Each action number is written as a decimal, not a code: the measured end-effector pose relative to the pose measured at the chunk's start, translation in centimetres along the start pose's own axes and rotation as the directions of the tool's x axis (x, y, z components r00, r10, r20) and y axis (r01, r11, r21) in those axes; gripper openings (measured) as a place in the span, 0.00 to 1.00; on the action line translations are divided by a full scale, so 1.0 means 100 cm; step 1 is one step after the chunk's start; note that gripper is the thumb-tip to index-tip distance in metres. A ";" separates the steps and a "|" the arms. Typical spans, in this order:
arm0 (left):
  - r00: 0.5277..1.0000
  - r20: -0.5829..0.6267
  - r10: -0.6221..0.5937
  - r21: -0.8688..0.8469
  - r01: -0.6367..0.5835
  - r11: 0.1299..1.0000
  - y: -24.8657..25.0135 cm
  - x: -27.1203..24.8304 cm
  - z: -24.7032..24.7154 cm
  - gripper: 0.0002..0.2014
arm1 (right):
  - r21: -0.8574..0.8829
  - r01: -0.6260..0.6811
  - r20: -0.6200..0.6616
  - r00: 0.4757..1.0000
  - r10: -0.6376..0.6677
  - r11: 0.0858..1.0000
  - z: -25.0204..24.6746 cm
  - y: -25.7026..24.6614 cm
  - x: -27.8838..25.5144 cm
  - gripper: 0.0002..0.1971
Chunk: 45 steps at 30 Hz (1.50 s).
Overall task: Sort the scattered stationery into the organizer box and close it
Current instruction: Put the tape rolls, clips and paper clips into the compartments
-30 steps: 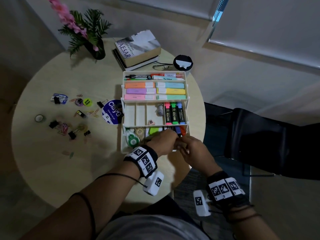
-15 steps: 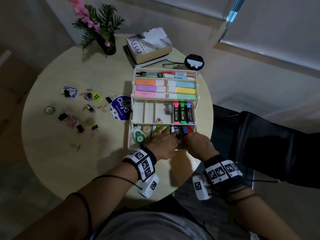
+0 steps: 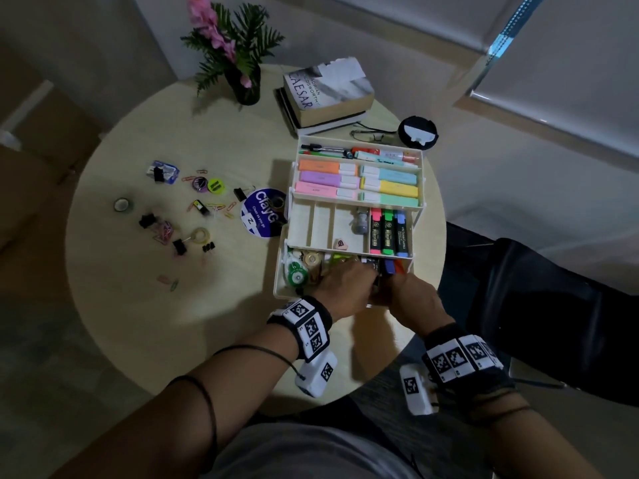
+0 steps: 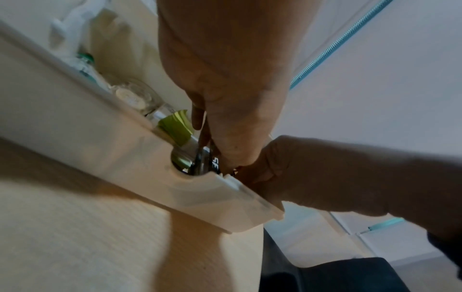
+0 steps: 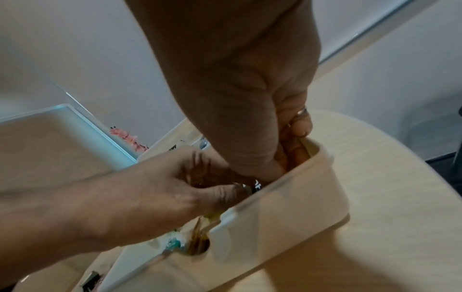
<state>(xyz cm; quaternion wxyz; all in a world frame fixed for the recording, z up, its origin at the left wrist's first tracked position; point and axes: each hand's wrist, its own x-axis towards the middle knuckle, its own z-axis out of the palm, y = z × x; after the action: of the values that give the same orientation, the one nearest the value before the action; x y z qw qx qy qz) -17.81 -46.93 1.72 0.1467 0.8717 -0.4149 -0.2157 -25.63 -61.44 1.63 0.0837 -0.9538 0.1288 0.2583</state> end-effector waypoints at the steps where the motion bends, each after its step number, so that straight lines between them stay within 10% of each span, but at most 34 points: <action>1: 1.000 -0.014 0.009 -0.041 -0.010 0.999 -0.006 -0.005 -0.002 0.04 | -0.005 0.014 -0.024 1.000 -0.014 1.000 -0.001 -0.002 -0.002 0.08; 10: 0.987 -0.162 0.014 -0.301 -0.063 0.951 -0.092 -0.084 -0.049 0.14 | 0.078 0.252 -0.136 0.961 -0.240 0.964 -0.073 -0.089 -0.026 0.06; 17: 0.928 -0.290 -0.236 -0.342 0.130 0.931 -0.200 -0.163 -0.082 0.09 | 0.146 0.452 -0.166 0.888 -0.429 0.880 -0.092 -0.205 0.011 0.07; 29: 0.794 -0.274 -0.542 -0.460 0.387 0.799 -0.340 -0.232 -0.093 0.10 | 0.122 0.434 -0.106 0.900 -0.423 0.892 -0.095 -0.337 0.106 0.06; 45: 0.821 -0.177 -0.543 -0.616 0.338 0.711 -0.418 -0.285 -0.088 0.12 | 0.184 0.357 -0.170 0.929 -0.328 0.916 -0.081 -0.470 0.268 0.37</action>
<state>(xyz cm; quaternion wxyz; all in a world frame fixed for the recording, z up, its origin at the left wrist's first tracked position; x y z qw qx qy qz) -1.85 1.79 -1.57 0.4085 0.8873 -0.0766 -0.1997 14.08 -23.92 -0.88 0.2199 -0.9625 -0.0085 0.1588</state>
